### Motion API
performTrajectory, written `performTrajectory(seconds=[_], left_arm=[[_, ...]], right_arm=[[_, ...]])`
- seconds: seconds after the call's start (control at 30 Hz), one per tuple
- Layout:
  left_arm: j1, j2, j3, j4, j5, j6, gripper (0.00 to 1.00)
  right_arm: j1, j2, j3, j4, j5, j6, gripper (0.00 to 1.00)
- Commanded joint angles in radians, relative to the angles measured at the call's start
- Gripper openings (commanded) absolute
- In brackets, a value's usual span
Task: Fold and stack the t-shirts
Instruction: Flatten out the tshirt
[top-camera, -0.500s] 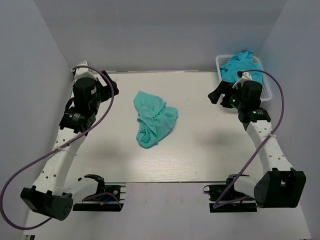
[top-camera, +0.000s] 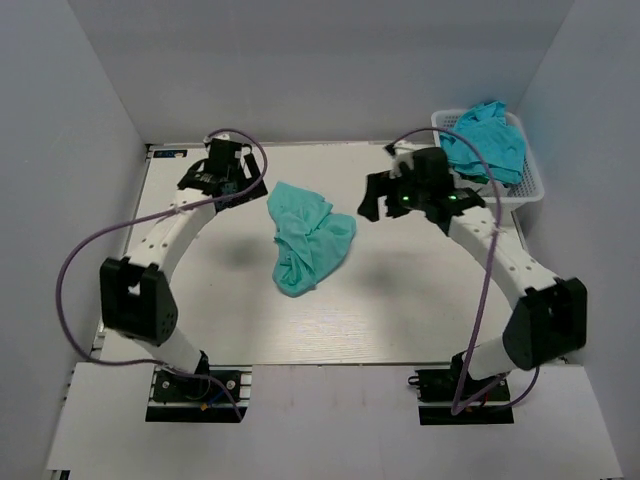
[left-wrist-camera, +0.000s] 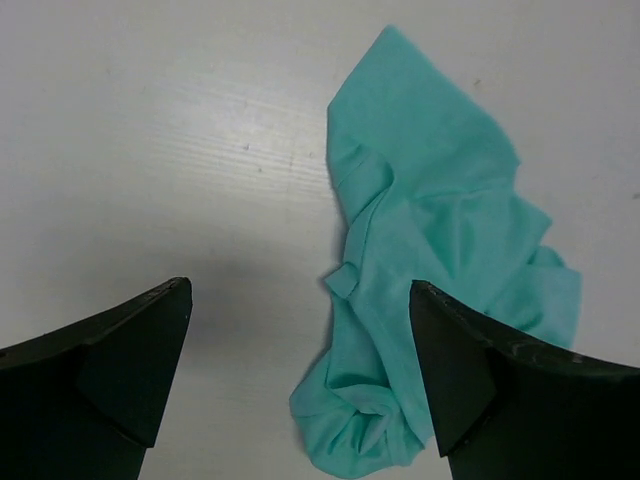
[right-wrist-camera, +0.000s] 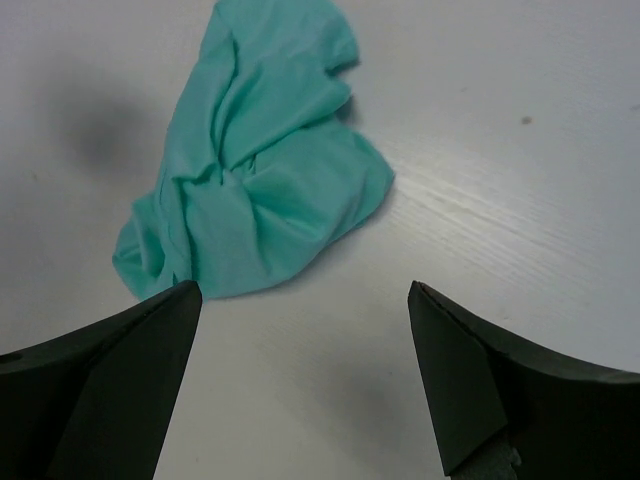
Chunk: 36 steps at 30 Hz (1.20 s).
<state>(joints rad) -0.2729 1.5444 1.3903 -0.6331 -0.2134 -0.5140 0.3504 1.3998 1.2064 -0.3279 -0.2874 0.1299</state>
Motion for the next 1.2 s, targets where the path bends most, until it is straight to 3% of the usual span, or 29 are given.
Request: performTrajectory(seconds=[0.0,0.13,0.27,0.5,0.7,0.8,0.93,0.97,1.0,1.03,1.07,1.17], left_arm=[[0.006,0.124,0.065,-0.048,0.063,-0.008,0.99],[0.006,0.331,0.195,-0.051,0.117,0.002,0.99],[-0.006,0.511,0.337,-0.093,0.135,0.011,0.99],[-0.003,0.624,0.406,-0.013,0.229,-0.008,0.96],[-0.015,0.715,0.463,0.018,0.227,0.006,0.86],[-0.015,0.749,0.475,0.007,0.267,0.015,0.70],[-0.015,0.763,0.464,-0.002,0.255,0.015,0.43],[-0.015,0.763,0.451,-0.002,0.255,0.026,0.38],[-0.015,0.763,0.438,-0.002,0.255,0.026,0.20],[-0.015,0.754,0.438,-0.002,0.255,0.026,0.12],[-0.015,0.754,0.429,-0.011,0.255,0.026,0.00],[-0.015,0.720,0.406,-0.011,0.255,0.040,0.00]], right_arm=[[0.143,0.129,0.140,-0.100,0.120,-0.070,0.90],[0.261,0.280,0.217,-0.094,0.226,-0.029,0.90],[0.309,0.321,0.222,0.021,0.272,-0.001,0.90],[0.414,0.404,0.252,0.069,0.274,-0.024,0.90],[0.450,0.511,0.329,0.078,0.263,-0.006,0.88],[0.456,0.577,0.378,0.064,0.271,0.032,0.73],[0.452,0.643,0.423,0.029,0.393,0.100,0.62],[0.453,0.650,0.429,0.023,0.402,0.106,0.38],[0.453,0.651,0.426,0.023,0.410,0.115,0.14],[0.450,0.648,0.424,0.014,0.415,0.128,0.00],[0.453,0.634,0.423,0.007,0.415,0.132,0.00],[0.455,0.575,0.375,0.021,0.410,0.148,0.00]])
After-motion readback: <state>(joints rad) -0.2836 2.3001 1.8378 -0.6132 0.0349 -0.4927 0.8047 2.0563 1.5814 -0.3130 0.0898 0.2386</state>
